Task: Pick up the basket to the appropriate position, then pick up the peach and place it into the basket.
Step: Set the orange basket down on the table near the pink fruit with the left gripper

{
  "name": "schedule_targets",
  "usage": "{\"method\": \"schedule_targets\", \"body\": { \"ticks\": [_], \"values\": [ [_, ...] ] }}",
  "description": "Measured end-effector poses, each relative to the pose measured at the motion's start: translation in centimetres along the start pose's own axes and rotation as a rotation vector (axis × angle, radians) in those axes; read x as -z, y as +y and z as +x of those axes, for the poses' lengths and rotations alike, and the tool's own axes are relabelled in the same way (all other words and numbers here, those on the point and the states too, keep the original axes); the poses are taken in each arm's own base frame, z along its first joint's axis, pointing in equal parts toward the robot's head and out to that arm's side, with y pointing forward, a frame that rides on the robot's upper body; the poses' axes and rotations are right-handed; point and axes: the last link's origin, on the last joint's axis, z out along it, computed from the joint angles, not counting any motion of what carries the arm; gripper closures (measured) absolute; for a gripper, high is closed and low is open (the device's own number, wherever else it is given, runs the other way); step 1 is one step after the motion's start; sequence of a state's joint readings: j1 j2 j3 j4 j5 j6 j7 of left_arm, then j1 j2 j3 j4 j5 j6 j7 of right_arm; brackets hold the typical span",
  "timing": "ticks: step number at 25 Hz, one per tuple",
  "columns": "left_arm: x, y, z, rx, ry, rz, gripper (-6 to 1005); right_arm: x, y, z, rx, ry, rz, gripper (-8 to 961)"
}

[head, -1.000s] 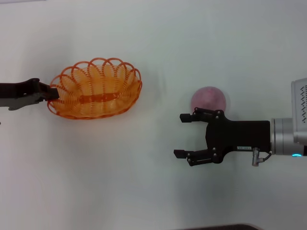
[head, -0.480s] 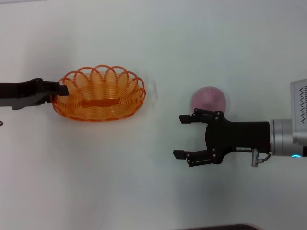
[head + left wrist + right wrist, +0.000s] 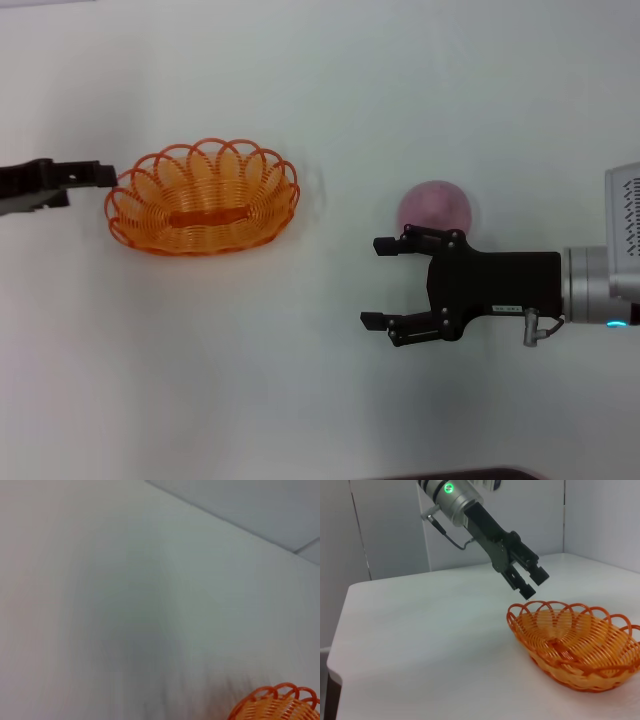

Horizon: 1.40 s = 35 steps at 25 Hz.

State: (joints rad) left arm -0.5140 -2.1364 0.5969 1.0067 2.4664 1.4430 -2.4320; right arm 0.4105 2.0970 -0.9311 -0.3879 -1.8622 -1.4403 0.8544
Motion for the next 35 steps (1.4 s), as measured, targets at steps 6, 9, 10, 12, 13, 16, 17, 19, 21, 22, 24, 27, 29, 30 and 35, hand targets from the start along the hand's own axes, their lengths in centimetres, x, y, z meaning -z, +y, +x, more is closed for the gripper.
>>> {"method": "schedule_targets", "body": {
  "ticks": [6, 9, 10, 12, 13, 16, 17, 19, 21, 22, 24, 27, 29, 30, 35],
  "values": [
    [1.0, -0.6, 0.1, -0.109, 0.048, -0.016, 145, -0.1, -0.1, -0.1, 0.005, -0.001, -0.002, 9],
    [1.3, -0.4, -0.1, -0.235, 0.074, -0.056, 105, -0.1, -0.1, -0.2, 0.006, -0.001, -0.002, 9],
    [1.4, -0.3, -0.3, -0.292, 0.084, -0.068, 104, -0.1, -0.2, -0.2, 0.006, -0.001, -0.002, 9],
    [1.5, -0.1, -0.8, -0.393, 0.100, -0.090, 106, -0.1, -0.2, -0.2, 0.007, -0.001, -0.002, 9],
    [1.5, -0.1, -1.0, -0.438, 0.106, -0.098, 107, -0.1, -0.2, -0.2, 0.007, 0.000, -0.002, 9],
    [1.5, -0.1, -1.7, -0.544, 0.111, -0.120, 111, -0.1, -0.2, -0.2, 0.007, 0.001, -0.003, 9],
    [1.5, -0.1, -1.9, -0.564, 0.111, -0.126, 111, -0.1, -0.2, -0.2, 0.007, 0.001, -0.003, 8],
    [1.4, 0.1, -2.2, -0.599, 0.109, -0.145, 111, -0.1, -0.2, -0.2, 0.007, 0.001, -0.003, 8],
    [1.5, 0.7, -2.8, -0.649, 0.099, -0.203, 111, -0.1, -0.2, -0.2, 0.008, 0.001, -0.003, 8],
    [1.5, 0.7, -2.8, -0.649, 0.099, -0.203, 111, -0.1, -0.2, -0.2, 0.008, 0.001, -0.003, 8],
    [1.7, 1.0, -3.3, -0.675, 0.094, -0.235, 111, -0.2, -0.2, -0.2, 0.009, 0.001, -0.003, 8],
    [1.8, 1.1, -4.5, -0.720, 0.089, -0.270, 111, -0.2, -0.2, -0.2, 0.009, 0.001, -0.003, 9],
    [1.8, 0.9, -5.7, -0.760, 0.093, -0.279, 111, -0.2, -0.2, -0.2, 0.009, 0.001, -0.004, 9],
    [1.9, 0.8, -6.3, -0.777, 0.098, -0.279, 111, -0.2, -0.2, -0.3, 0.009, 0.000, -0.005, 9],
    [2.6, -0.2, -8.5, -0.822, 0.156, -0.268, 111, -0.2, -0.2, -0.3, 0.009, -0.002, -0.006, 8]
  ]
}}
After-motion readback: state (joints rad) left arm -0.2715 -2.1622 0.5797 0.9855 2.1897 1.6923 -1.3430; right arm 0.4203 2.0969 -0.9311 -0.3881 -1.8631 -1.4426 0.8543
